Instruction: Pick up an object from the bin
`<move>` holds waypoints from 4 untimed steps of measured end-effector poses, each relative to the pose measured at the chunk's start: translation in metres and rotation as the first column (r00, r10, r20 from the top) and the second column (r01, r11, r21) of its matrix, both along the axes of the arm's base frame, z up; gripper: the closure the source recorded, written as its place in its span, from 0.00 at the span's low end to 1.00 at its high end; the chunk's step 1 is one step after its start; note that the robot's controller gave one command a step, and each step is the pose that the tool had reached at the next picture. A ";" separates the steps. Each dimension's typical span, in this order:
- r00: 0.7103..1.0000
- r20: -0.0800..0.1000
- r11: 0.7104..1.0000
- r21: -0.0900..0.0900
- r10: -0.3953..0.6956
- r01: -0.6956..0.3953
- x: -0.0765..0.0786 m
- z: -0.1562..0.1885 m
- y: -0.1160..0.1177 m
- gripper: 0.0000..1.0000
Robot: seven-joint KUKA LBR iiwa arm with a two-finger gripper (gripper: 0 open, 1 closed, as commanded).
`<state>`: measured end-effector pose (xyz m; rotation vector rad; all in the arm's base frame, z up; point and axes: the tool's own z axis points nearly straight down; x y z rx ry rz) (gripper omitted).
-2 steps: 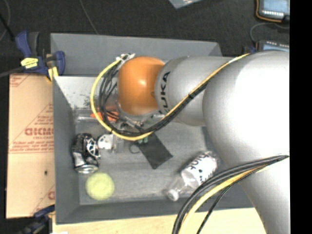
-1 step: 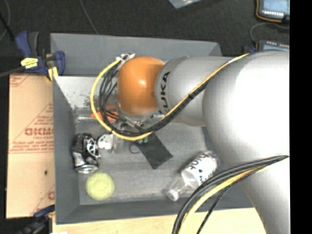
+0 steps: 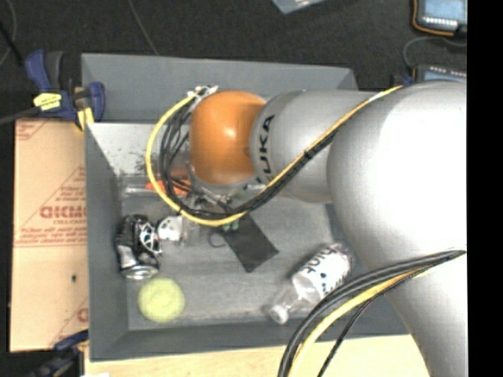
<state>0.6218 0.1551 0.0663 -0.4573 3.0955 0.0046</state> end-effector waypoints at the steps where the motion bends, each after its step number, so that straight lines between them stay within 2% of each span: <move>1: 1.000 -0.007 1.000 -0.002 0.000 0.000 -0.002 0.008 -0.001 1.00; 2: 1.000 -0.010 1.000 -0.003 -0.001 0.001 -0.003 0.030 -0.001 1.00; 4: 1.000 0.001 1.000 -0.001 -0.002 0.002 0.000 0.063 -0.001 1.00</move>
Offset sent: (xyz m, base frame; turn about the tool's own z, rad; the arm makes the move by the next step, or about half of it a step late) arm 0.0001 -0.0001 0.0148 0.0000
